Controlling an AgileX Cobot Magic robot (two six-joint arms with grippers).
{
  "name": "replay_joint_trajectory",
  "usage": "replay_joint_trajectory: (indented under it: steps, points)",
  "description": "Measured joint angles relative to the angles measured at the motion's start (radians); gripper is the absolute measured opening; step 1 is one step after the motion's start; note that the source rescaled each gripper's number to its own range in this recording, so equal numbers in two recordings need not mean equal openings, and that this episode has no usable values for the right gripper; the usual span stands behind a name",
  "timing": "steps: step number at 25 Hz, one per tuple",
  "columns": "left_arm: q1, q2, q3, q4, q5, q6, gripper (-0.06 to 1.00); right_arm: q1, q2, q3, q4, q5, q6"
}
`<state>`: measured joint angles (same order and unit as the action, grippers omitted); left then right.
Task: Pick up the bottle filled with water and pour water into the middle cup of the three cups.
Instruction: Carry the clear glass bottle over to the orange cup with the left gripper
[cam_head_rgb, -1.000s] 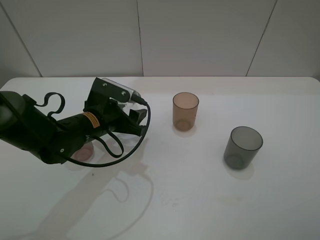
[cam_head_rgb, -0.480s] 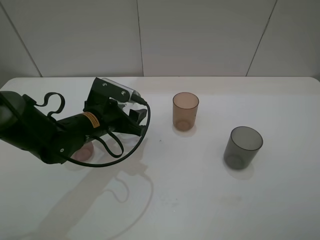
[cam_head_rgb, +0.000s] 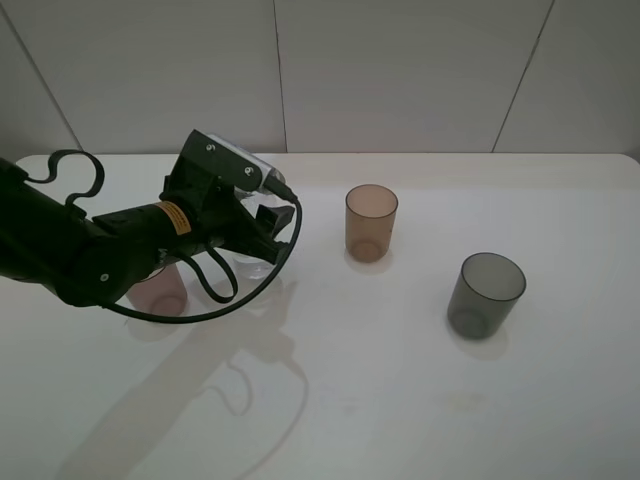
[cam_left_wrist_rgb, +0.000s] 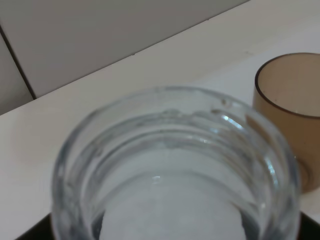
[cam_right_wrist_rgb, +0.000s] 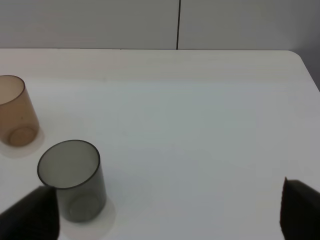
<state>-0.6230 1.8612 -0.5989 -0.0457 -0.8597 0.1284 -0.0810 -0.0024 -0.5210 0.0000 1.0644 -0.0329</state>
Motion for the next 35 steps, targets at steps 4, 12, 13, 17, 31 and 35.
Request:
replay_joint_trajectory:
  steps: [4, 12, 13, 17, 31, 35]
  points:
    - [0.0, -0.042, -0.05, 0.056, 0.134, 0.076, 0.01, 0.0, 0.0, 0.0, 0.0, 0.0, 0.0]
    - [0.0, -0.066, -0.294, 0.253, 0.633, 0.093, 0.01, 0.0, 0.0, 0.0, 0.0, 0.0, 0.0]
    - [0.0, -0.066, -0.357, 0.299, 0.73, 0.094, 0.01, 0.0, 0.0, 0.0, 0.0, 0.0, 0.0]
    - [0.0, -0.066, -0.465, 0.407, 0.874, 0.094, 0.01, 0.0, 0.0, 0.0, 0.0, 0.0, 0.0]
    - [-0.094, 0.057, -0.687, 0.72, 1.138, 0.096, 0.01, 0.0, 0.0, 0.0, 0.0, 0.0, 0.0]
    - [-0.117, 0.083, -0.708, 0.764, 1.162, 0.096, 0.01, 0.0, 0.0, 0.0, 0.0, 0.0, 0.0]
